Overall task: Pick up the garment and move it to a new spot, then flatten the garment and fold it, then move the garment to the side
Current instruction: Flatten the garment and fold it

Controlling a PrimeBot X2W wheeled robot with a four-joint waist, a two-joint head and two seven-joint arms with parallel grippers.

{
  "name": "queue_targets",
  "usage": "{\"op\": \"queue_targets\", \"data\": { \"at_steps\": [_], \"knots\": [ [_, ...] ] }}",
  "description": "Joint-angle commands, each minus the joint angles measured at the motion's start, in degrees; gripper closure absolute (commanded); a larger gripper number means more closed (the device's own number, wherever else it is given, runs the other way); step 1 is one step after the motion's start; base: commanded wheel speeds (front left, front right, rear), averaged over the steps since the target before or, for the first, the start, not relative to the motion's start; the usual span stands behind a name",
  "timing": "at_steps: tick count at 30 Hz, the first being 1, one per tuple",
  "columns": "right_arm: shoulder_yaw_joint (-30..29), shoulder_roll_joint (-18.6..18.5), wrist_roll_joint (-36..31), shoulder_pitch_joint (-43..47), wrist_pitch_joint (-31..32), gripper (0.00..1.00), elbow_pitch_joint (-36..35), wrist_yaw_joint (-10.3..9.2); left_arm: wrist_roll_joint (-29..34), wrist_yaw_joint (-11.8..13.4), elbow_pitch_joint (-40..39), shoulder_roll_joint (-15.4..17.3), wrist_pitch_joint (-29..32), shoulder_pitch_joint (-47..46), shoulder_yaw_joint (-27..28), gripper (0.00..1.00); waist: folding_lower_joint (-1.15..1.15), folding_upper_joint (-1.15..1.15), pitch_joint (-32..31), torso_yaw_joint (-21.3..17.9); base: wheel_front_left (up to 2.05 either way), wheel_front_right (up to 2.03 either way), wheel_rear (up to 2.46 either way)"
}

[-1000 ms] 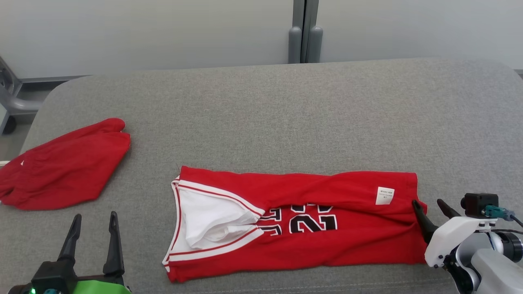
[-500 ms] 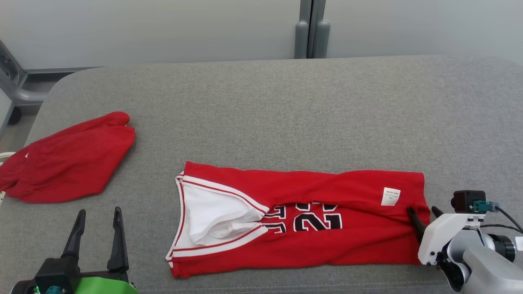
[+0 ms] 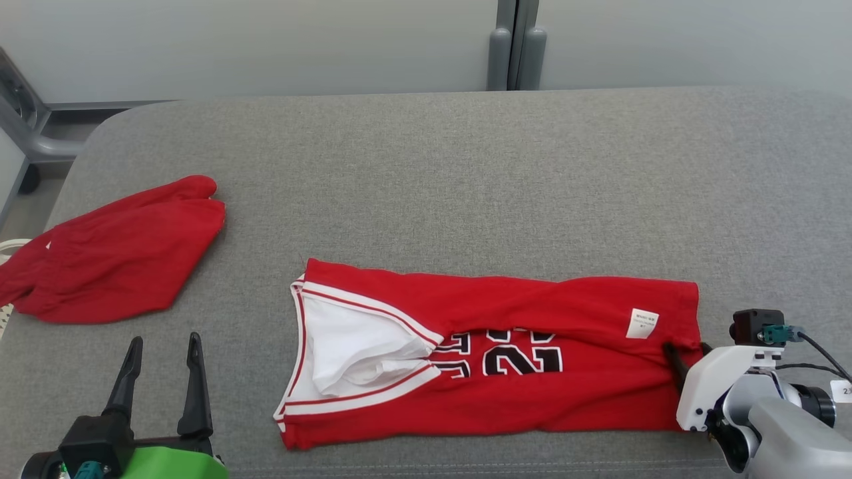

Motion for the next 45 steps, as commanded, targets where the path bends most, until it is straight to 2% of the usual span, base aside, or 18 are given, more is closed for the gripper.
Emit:
{"op": "queue_targets", "data": {
  "at_steps": [1,7,18,21,26,36,45],
  "knots": [
    [0.57,0.86,0.44,-0.03,-0.24,1.0,0.09,0.02,0.12,-0.2,0.24,-0.02,-0.17,-0.74,0.11,0.0,0.0,0.0,-0.05,0.04,0.0,0.0,0.0],
    [1.3,-0.49,1.01,-0.87,-2.65,1.0,0.41,-0.04,0.03,-0.26,0.36,-0.22,-0.17,-0.34,0.3,0.0,0.0,0.0,-0.41,-0.27,0.0,0.0,0.0],
    [0.24,-8.29,0.87,-3.31,-6.01,1.0,3.42,-0.05,-0.17,-0.33,0.42,-0.43,-0.17,0.11,0.24,0.0,0.0,0.0,-0.93,-2.42,0.0,0.0,0.0],
    [0.26,-8.98,1.27,-3.89,-6.28,1.0,2.58,-0.05,-0.23,-0.33,0.45,-0.43,-0.17,0.01,0.2,0.0,0.0,0.0,-0.98,-3.06,0.0,0.0,0.0],
    [0.9,-8.92,6.23,-2.09,-3.77,1.0,-6.07,-0.03,-0.35,-0.33,0.46,-0.51,-0.17,0.12,0.18,0.0,0.0,0.0,-1.08,-3.96,0.0,0.0,0.0],
    [4.73,-13.87,18.78,2.24,2.84,1.0,-30.96,-0.02,-0.82,-0.33,0.76,-0.05,-0.17,-0.06,-0.4,0.0,0.0,0.0,-1.5,-3.84,0.0,0.0,0.0],
    [7.92,-13.62,24.09,1.84,4.19,1.0,-42.23,0.01,-0.9,-0.34,0.95,0.05,-0.17,-0.35,-0.6,0.0,0.0,0.0,-1.57,-2.84,0.0,0.0,0.0]
  ]
}}
